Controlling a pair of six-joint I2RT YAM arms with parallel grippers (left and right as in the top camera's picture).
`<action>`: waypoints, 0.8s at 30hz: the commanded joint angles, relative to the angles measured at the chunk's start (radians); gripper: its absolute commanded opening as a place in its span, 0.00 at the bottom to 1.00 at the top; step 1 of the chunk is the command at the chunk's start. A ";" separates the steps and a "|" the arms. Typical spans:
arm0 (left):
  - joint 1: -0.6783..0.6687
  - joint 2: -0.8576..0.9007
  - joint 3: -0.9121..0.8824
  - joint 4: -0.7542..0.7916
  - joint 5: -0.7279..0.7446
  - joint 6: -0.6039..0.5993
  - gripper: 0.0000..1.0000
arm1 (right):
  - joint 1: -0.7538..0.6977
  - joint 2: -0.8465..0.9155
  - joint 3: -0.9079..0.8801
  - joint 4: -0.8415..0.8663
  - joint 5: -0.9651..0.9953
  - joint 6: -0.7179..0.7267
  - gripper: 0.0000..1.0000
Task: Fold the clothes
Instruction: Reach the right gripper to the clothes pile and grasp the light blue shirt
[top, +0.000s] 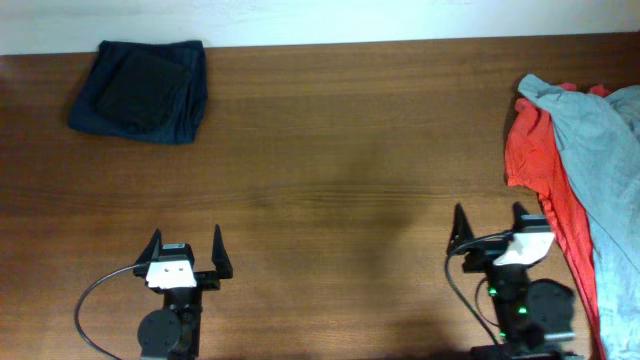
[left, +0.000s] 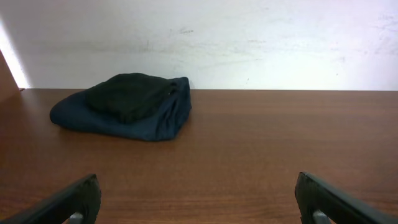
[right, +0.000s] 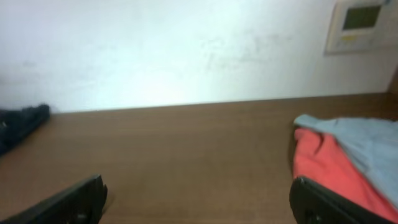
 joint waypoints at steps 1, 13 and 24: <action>0.004 -0.007 -0.002 -0.005 0.008 0.016 0.99 | 0.007 0.076 0.208 -0.130 0.031 0.013 0.99; 0.004 -0.006 -0.002 -0.004 0.008 0.016 0.99 | 0.005 0.497 0.866 -0.615 0.257 -0.040 0.99; 0.004 -0.007 -0.002 -0.004 0.008 0.016 0.99 | -0.039 1.024 1.296 -0.757 0.319 -0.090 0.99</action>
